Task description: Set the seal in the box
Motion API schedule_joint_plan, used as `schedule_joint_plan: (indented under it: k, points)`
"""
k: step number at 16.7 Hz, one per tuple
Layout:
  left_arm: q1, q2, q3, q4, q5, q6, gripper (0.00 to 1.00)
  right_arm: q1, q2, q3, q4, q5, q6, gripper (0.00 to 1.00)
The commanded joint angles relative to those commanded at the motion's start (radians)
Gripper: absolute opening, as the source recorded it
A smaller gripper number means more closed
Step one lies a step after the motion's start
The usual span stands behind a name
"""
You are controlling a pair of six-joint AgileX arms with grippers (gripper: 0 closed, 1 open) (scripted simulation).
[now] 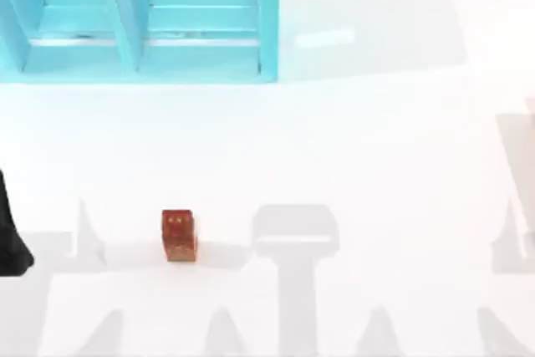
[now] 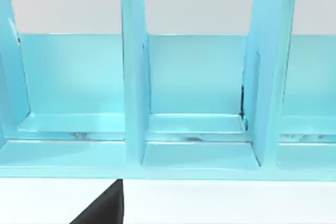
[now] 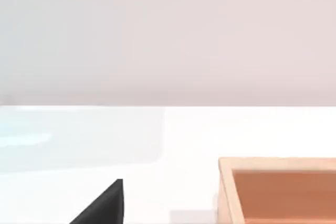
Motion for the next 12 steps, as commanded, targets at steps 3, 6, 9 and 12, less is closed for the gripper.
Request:
schedule_joint_plan:
  k: [3, 6, 9, 12]
  points:
    - [0.0, 0.0, 0.0, 0.0, 0.0, 0.0, 1.0, 0.005, 0.008, 0.009, -0.005, -0.001, 0.004, 1.0]
    - [0.0, 0.0, 0.0, 0.0, 0.0, 0.0, 1.0, 0.046, 0.085, 0.092, -0.05, -0.003, 0.041, 1.0]
    - [0.0, 0.0, 0.0, 0.0, 0.0, 0.0, 1.0, 0.12, 0.24, 0.252, -0.141, -0.002, 0.109, 1.0]
    - [0.0, 0.0, 0.0, 0.0, 0.0, 0.0, 1.0, 0.219, 0.468, 0.462, -0.279, 0.008, 0.199, 1.0]
